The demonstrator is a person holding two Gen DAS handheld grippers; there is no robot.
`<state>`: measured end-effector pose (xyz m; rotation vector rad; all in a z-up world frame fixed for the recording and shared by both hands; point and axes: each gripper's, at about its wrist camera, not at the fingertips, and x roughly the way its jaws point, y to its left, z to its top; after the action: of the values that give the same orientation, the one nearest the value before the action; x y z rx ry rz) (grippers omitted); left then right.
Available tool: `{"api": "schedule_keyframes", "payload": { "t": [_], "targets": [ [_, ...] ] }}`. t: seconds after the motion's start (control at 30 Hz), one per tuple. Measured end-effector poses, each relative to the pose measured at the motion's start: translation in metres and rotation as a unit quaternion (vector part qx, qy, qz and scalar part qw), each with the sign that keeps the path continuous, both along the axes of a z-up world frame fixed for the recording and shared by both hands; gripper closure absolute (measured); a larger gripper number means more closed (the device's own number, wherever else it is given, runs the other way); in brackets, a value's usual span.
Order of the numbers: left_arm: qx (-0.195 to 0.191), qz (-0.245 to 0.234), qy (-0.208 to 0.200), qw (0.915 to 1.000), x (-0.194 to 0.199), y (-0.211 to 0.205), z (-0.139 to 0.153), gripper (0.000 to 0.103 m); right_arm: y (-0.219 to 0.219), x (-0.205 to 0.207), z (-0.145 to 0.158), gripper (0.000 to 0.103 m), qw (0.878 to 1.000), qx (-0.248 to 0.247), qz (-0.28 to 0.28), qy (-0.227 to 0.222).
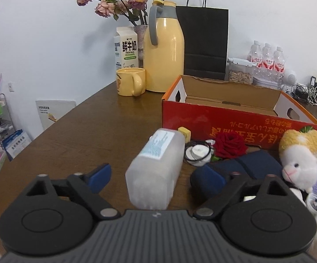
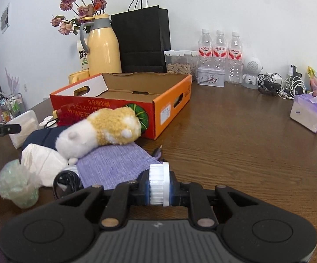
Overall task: Organize objects
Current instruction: 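Grasp the white bottle cap with the right tool while the left tool grasps the clear container, then carry the cap and container into the cardboard box and open both tools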
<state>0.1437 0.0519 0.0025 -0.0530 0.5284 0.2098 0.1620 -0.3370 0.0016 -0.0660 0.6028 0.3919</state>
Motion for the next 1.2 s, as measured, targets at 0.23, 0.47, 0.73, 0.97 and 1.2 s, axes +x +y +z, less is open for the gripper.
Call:
{"api": "schedule_keyframes", "payload": {
  "t": [0.23, 0.47, 0.73, 0.97, 1.2],
  "targets": [
    [-0.025, -0.038, 0.023, 0.9987, 0.03, 0.015, -0.012, 0.058, 0.02, 0.001, 0.009, 0.088, 1.0, -0.012, -0.01, -0.008],
    [-0.049, -0.068, 0.009, 0.9964, 0.032, 0.019, -0.012, 0.059, 0.032, 0.003, 0.022, 0.088, 0.999, -0.016, -0.023, -0.02],
    [-0.044, -0.074, -0.049, 0.9951, 0.028, 0.021, 0.025, 0.059, 0.061, 0.019, 0.045, 0.088, 0.998, -0.014, -0.007, -0.057],
    [-0.023, -0.101, -0.101, 0.9895, 0.051, 0.0, 0.07, 0.059, 0.092, 0.062, 0.067, 0.088, 0.997, 0.002, 0.001, -0.075],
    [-0.011, -0.12, -0.076, 0.9898, 0.115, -0.034, 0.085, 0.059, 0.129, 0.136, 0.058, 0.088, 0.999, 0.009, -0.023, -0.02]
  ]
}}
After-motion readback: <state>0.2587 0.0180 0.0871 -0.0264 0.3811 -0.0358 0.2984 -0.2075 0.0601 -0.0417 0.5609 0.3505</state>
